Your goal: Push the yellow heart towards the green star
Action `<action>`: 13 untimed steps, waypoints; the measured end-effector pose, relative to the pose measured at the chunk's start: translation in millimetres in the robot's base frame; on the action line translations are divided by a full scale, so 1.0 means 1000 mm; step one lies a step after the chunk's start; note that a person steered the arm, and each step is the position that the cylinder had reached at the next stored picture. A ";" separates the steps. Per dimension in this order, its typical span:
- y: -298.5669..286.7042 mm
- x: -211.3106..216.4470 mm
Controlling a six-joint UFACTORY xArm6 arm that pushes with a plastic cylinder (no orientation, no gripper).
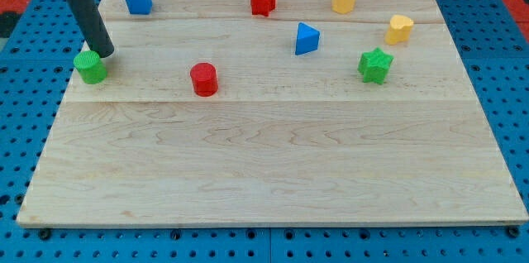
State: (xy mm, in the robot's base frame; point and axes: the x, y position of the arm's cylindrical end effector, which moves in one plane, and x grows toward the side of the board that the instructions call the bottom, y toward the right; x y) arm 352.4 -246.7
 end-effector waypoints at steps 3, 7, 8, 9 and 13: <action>0.043 0.000; 0.194 -0.049; 0.272 -0.065; 0.361 -0.081; 0.525 -0.048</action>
State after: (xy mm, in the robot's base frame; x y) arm 304.1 278.0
